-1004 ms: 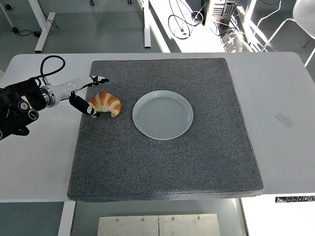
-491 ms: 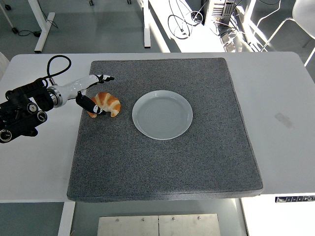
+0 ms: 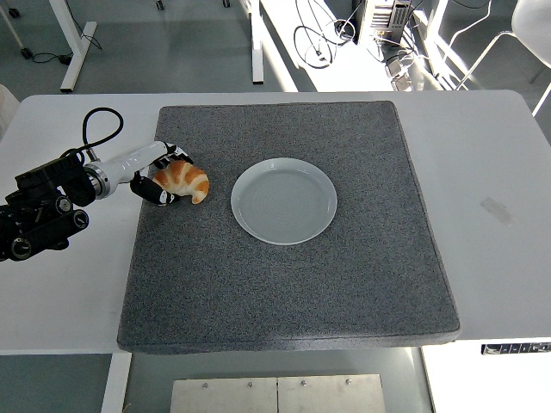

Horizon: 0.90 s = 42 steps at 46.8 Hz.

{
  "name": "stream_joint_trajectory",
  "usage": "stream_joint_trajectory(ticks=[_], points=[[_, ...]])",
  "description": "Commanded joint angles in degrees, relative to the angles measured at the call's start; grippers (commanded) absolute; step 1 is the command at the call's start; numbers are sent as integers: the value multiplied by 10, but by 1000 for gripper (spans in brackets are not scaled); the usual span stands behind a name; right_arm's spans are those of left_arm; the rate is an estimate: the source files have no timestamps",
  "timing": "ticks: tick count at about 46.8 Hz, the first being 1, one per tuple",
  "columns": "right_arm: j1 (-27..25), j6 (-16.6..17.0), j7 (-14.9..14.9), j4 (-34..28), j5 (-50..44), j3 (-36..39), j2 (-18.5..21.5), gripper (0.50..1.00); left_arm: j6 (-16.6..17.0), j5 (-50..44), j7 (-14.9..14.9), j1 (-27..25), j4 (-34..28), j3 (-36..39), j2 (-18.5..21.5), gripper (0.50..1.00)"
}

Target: Place the bread on the plate

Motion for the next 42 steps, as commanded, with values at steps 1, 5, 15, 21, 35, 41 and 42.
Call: stream_joint_trajectory(ticks=[1,5,15,21,35,41,42], points=[[0,0,0,0,0,0,0,1000,2,-2,-3,-2,2,1,-1,530],[0,0,0,0,0,0,0,1000,3,-5,-8,-4,4,1,-2,500],[0,0,0,0,0,0,0,1000,5,-29,-36,-23,9,-8,-6,500],[0,0,0,0,0,0,0,1000,5,-46,-41,-46,9,-8,-5,500],[0,0,0,0,0,0,0,1000,2,-63,-47,-102,5,-8,-2,500],[0,0,0,0,0,0,0,1000,-2,-68,-48,-122,2,-6,-5,500],[0,0,0,0,0,0,0,1000,-4,-68,-48,-125,2,-6,-5,500]])
